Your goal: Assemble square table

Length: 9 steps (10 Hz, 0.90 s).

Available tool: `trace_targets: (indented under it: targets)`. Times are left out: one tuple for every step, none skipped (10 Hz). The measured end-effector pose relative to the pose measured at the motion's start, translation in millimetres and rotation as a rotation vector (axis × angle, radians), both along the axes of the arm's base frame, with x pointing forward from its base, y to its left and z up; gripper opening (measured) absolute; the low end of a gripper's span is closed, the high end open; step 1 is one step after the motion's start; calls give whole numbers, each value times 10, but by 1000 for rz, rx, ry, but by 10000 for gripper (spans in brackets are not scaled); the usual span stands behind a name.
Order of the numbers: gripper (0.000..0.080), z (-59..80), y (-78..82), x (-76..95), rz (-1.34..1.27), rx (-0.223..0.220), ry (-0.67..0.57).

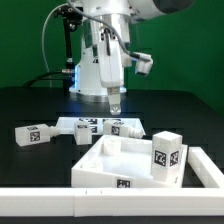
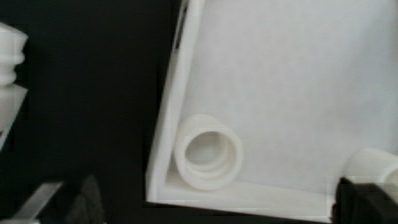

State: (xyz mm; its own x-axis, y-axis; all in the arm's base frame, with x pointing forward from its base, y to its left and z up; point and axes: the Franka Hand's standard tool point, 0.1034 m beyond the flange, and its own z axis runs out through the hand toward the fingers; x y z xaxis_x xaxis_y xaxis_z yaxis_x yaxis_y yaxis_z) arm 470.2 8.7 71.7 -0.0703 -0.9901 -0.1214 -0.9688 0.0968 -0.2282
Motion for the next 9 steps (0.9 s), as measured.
trace_targets:
  targets:
    - [649,-88,25,-38,20,-11,18]
    - [649,-192,66,-98,23,-15,41]
    - [649,-285,76,-152,30,-21,61]
    - [649,-294,45,-157,28,-23,62]
    - [649,-297,37,-159,26,-24,63]
    - [649,-301,34,-166,26,-24,64]
    - [649,-303,32,-168,25,-24,65]
    - [649,-299,27,-180,26,-20,66]
    - [649,-261,5,-206,27,-3,67]
